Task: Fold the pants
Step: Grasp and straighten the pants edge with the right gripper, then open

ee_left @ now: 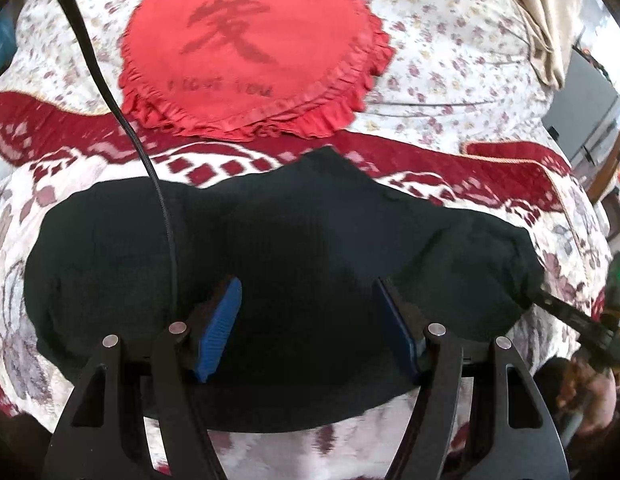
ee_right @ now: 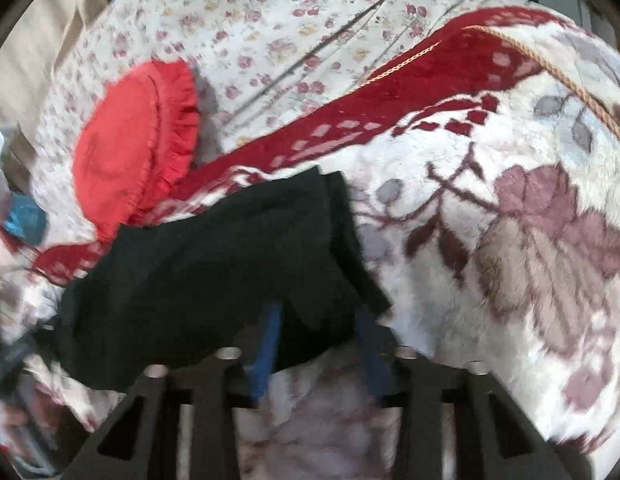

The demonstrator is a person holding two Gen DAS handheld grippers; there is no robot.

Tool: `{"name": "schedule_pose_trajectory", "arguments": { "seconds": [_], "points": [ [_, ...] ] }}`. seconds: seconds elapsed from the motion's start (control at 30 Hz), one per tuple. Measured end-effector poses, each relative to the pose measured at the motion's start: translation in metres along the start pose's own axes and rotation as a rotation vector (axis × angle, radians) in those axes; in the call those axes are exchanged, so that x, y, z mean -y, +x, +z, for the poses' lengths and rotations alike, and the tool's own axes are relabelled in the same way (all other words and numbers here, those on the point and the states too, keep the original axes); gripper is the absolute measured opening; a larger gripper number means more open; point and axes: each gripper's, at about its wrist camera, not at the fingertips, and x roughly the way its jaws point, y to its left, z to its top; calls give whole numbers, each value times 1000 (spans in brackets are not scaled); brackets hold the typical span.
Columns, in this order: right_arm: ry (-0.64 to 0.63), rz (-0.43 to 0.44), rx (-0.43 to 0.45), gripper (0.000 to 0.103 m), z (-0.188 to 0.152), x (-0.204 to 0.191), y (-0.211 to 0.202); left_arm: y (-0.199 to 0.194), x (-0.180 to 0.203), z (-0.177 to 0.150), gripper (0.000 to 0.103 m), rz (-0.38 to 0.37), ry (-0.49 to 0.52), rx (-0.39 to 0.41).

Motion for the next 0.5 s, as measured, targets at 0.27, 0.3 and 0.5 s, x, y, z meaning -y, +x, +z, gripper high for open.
{"name": "schedule_pose_trajectory", "arguments": {
  "seconds": [0.27, 0.3, 0.5],
  "points": [
    [-83, -62, -15, 25, -6, -8, -9, 21, 37, 0, 67, -56, 70, -51],
    [-80, -60, -15, 25, -7, -5, -12, 23, 41, 0, 67, -65, 75, -57],
    [-57, -55, -16, 27, -8, 1, -20, 44, 63, 6, 68, -166, 83, -109]
  ]
}}
